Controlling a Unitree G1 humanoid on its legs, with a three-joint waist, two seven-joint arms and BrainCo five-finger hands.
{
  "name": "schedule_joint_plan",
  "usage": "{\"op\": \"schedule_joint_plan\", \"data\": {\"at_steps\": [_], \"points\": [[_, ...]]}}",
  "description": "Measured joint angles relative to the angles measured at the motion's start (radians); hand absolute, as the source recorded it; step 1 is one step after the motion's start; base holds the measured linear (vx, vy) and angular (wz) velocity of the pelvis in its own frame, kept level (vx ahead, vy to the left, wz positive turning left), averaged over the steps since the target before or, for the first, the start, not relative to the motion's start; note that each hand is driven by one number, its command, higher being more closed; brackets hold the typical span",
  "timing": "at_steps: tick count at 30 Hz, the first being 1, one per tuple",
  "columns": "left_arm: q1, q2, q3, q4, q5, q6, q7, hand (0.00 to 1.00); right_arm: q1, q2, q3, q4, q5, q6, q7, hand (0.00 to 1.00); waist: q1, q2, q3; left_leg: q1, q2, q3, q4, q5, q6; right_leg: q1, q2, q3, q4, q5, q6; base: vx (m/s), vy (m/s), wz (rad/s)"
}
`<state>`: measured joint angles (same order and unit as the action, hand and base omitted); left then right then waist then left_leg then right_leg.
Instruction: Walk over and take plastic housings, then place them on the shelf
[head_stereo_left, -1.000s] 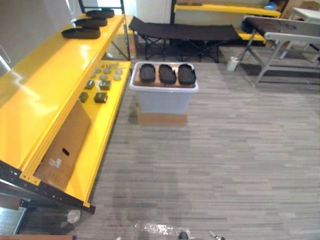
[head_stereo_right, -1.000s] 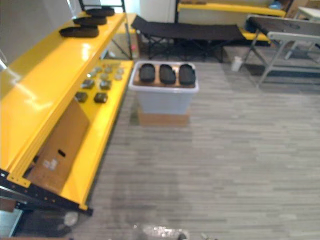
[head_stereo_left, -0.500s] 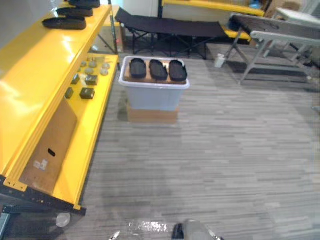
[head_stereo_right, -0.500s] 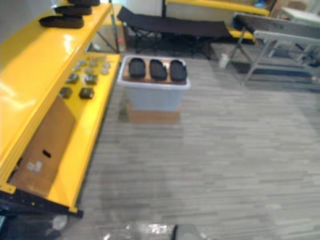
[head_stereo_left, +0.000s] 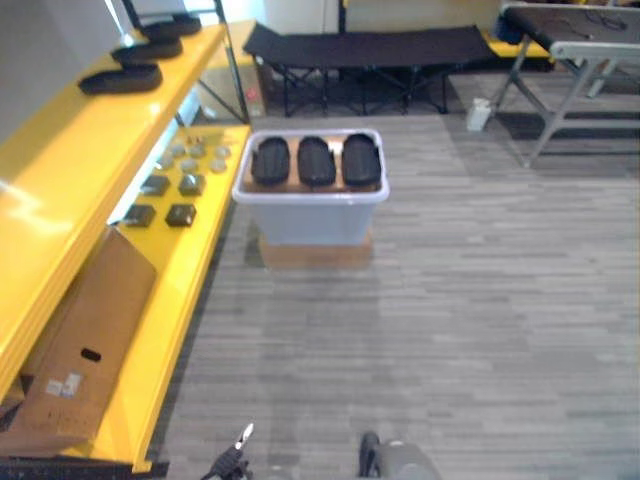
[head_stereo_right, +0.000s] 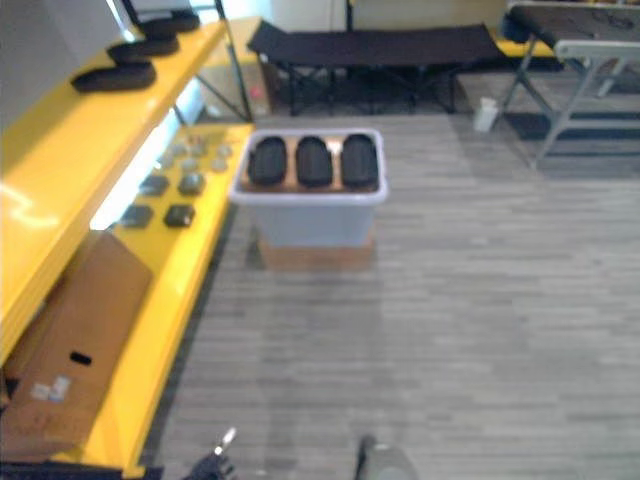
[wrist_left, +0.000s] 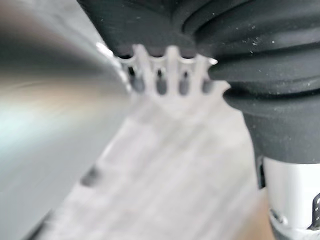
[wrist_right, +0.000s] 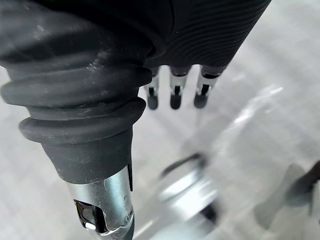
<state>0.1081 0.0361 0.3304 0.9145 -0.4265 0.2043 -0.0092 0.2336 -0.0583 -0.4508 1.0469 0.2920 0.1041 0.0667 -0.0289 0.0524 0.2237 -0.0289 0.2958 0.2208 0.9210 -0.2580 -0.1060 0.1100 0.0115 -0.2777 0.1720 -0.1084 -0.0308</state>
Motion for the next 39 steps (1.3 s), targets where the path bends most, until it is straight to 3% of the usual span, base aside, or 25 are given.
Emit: {"op": "schedule_joint_plan", "data": {"at_steps": [1,4,6,8,9,11,12,13,15,16,20,22,24,26,27,28,29,30,33,34,35,38,39], "points": [[0.000,0.000,0.000,-0.005,0.000,-0.001,-0.001,0.00,-0.010,-0.007,0.000,-0.001,0.000,-0.009,-0.001,0.00,0.009,-0.004,0.000,-0.023,-0.021,0.018,-0.031,-0.006,-0.003,0.026,-0.006,0.003,-0.023,0.001,0.001,0.41,-0.121,-0.19],[0.010,-0.019,0.005,0.009,0.006,0.006,-0.007,0.00,-0.082,-0.014,-0.007,-0.036,0.001,-0.040,-0.004,0.00,0.037,-0.005,0.009,-0.153,-0.135,0.038,-0.337,-0.002,-0.008,0.105,-0.020,0.028,-0.114,0.004,0.015,0.36,0.017,-0.26],[0.017,-0.023,0.044,0.010,0.023,0.014,-0.015,0.00,-0.092,-0.008,-0.009,-0.060,0.011,-0.045,-0.003,0.00,0.065,-0.007,0.017,-0.186,-0.189,0.026,-0.598,0.095,0.010,0.146,-0.033,0.034,-0.132,-0.027,0.035,0.39,0.165,-0.14],[0.063,-0.029,0.049,0.014,0.055,0.014,-0.018,0.00,-0.093,0.004,0.006,-0.062,0.012,-0.047,-0.001,0.00,0.077,-0.020,0.024,-0.167,-0.213,0.013,-0.643,0.246,0.067,0.190,-0.053,0.055,-0.110,-0.099,0.058,0.37,0.229,-0.16],[0.080,-0.010,0.050,0.018,0.058,0.013,-0.021,0.00,-0.107,0.021,0.020,-0.061,0.012,-0.046,0.001,0.00,0.076,-0.045,0.028,-0.164,-0.242,0.035,-0.626,0.226,0.118,0.192,-0.088,0.062,-0.086,-0.142,0.053,0.34,0.200,-0.10],[0.081,0.007,0.049,0.027,0.072,0.009,-0.022,0.00,-0.126,0.025,0.025,-0.057,0.011,-0.039,0.006,0.00,0.079,-0.085,0.036,-0.168,-0.272,0.048,-0.581,0.164,0.154,0.181,-0.120,0.076,-0.031,-0.153,0.044,0.48,0.200,-0.05],[0.075,0.011,0.049,0.038,0.081,0.006,-0.021,0.00,-0.132,0.025,0.025,-0.057,0.011,-0.039,0.005,0.00,0.079,-0.088,0.037,-0.164,-0.280,0.050,-0.579,0.152,0.168,0.159,-0.132,0.092,0.016,-0.149,0.052,0.57,0.262,-0.03],[0.064,0.022,0.041,0.062,0.094,-0.007,-0.020,0.00,-0.147,0.025,0.035,-0.047,0.010,-0.038,0.012,0.00,0.071,-0.087,0.048,-0.104,-0.294,0.049,-0.623,0.128,0.176,0.025,-0.169,0.119,0.337,-0.134,0.120,0.37,0.209,0.00],[0.046,0.038,0.001,0.073,0.093,-0.023,-0.015,0.00,-0.144,0.034,0.044,-0.034,0.005,-0.034,0.034,0.00,0.067,-0.090,0.068,-0.012,-0.305,0.044,-0.676,0.122,0.168,-0.050,-0.185,0.128,0.529,-0.148,0.148,0.41,0.180,0.08],[0.044,0.049,-0.026,0.080,0.090,-0.033,-0.014,0.00,-0.132,0.028,0.047,-0.035,-0.007,-0.036,0.047,0.00,0.065,-0.086,0.070,0.052,-0.310,0.045,-0.707,0.119,0.168,-0.084,-0.189,0.104,0.550,-0.169,0.143,0.37,0.110,0.15],[-0.046,0.063,-0.047,0.077,0.072,-0.052,-0.020,0.00,-0.118,0.027,0.067,-0.019,-0.015,-0.041,0.043,0.00,0.037,-0.085,0.067,0.150,-0.300,-0.005,-0.761,0.096,0.150,-0.165,-0.160,0.076,0.292,-0.179,0.123,0.34,0.000,0.38],[-0.098,0.051,-0.048,0.069,0.040,-0.064,-0.026,0.00,-0.111,0.024,0.062,-0.021,-0.012,-0.043,0.041,0.00,0.034,-0.072,0.072,0.155,-0.268,-0.019,-0.743,0.057,0.137,-0.242,-0.148,0.091,0.179,-0.116,0.127,0.32,-0.084,0.17],[-0.109,0.020,-0.027,0.030,0.028,-0.078,-0.044,0.00,-0.074,0.032,0.073,-0.048,-0.040,-0.046,0.042,0.00,0.033,-0.069,0.068,0.180,-0.222,-0.024,-0.692,-0.013,0.092,-0.283,-0.127,0.099,0.072,-0.005,0.121,0.33,-0.150,0.05],[-0.107,-0.012,-0.028,0.004,0.028,-0.081,-0.045,0.00,-0.044,0.038,0.080,-0.054,-0.052,-0.045,0.040,0.00,0.031,-0.077,0.061,0.206,-0.212,-0.051,-0.663,-0.059,0.063,-0.278,-0.130,0.099,0.063,0.056,0.116,0.44,-0.275,0.35],[-0.104,-0.033,-0.030,-0.004,0.028,-0.072,-0.043,0.00,-0.019,0.047,0.079,-0.055,-0.048,-0.037,0.037,0.00,0.031,-0.089,0.030,0.214,-0.213,-0.073,-0.661,-0.088,0.036,-0.274,-0.133,0.097,0.061,0.101,0.093,0.50,-0.337,0.49],[-0.099,-0.046,-0.029,-0.003,0.028,-0.064,-0.037,0.00,-0.014,0.047,0.079,-0.055,-0.047,-0.034,0.037,0.00,0.030,-0.079,0.024,0.225,-0.200,-0.078,-0.660,-0.098,0.023,-0.276,-0.129,0.094,0.074,0.150,0.086,0.53,-0.350,0.44],[-0.081,-0.068,-0.028,-0.002,0.021,-0.049,-0.023,0.00,-0.013,0.021,0.080,-0.056,-0.044,-0.032,0.038,0.00,0.027,-0.034,-0.003,0.237,-0.152,-0.079,-0.654,-0.100,0.004,-0.281,-0.094,0.068,0.121,0.105,0.064,0.52,-0.315,0.25],[-0.077,-0.095,-0.023,-0.004,0.000,-0.026,0.001,0.00,-0.017,0.008,0.079,-0.060,-0.040,-0.034,0.037,0.00,0.022,-0.010,-0.019,0.213,-0.126,-0.075,-0.588,-0.085,-0.021,-0.279,-0.078,0.050,0.150,0.070,0.044,0.49,-0.309,0.22],[-0.079,-0.110,0.038,0.002,0.002,-0.011,0.044,0.00,-0.015,0.003,0.077,-0.090,-0.009,-0.032,0.028,0.00,0.016,0.007,-0.021,0.104,-0.063,-0.088,-0.291,0.000,-0.043,-0.200,-0.057,0.027,0.141,0.008,0.022,0.43,-0.331,0.22],[-0.078,-0.114,0.051,0.000,-0.001,-0.027,0.052,0.00,-0.011,0.002,0.076,-0.094,0.005,-0.031,0.017,0.00,0.016,0.012,-0.024,0.049,-0.030,-0.083,-0.140,0.010,-0.045,-0.142,-0.043,0.019,0.113,-0.003,0.019,0.36,-0.241,0.14],[-0.078,-0.113,0.049,-0.001,-0.001,-0.034,0.063,0.00,-0.013,0.002,0.070,-0.085,0.007,-0.029,0.017,0.00,0.018,0.013,-0.025,0.029,-0.011,-0.064,-0.089,0.007,-0.040,-0.085,-0.037,0.012,0.077,-0.005,0.017,0.33,-0.204,0.14],[-0.071,-0.091,0.045,0.003,0.007,-0.040,0.074,0.00,-0.025,0.005,0.067,-0.061,-0.013,-0.036,0.017,0.00,0.019,0.004,-0.025,0.007,-0.022,0.005,-0.248,0.003,-0.035,0.035,-0.039,0.009,-0.026,-0.002,0.021,0.28,-0.114,-0.04],[-0.064,-0.083,0.048,0.008,0.020,-0.047,0.074,0.00,-0.033,0.004,0.067,-0.058,-0.018,-0.040,0.015,0.00,0.019,0.000,-0.023,-0.019,-0.042,0.008,-0.370,0.006,-0.031,0.047,-0.047,0.016,-0.052,0.000,0.027,0.14,0.030,-0.13]]}}
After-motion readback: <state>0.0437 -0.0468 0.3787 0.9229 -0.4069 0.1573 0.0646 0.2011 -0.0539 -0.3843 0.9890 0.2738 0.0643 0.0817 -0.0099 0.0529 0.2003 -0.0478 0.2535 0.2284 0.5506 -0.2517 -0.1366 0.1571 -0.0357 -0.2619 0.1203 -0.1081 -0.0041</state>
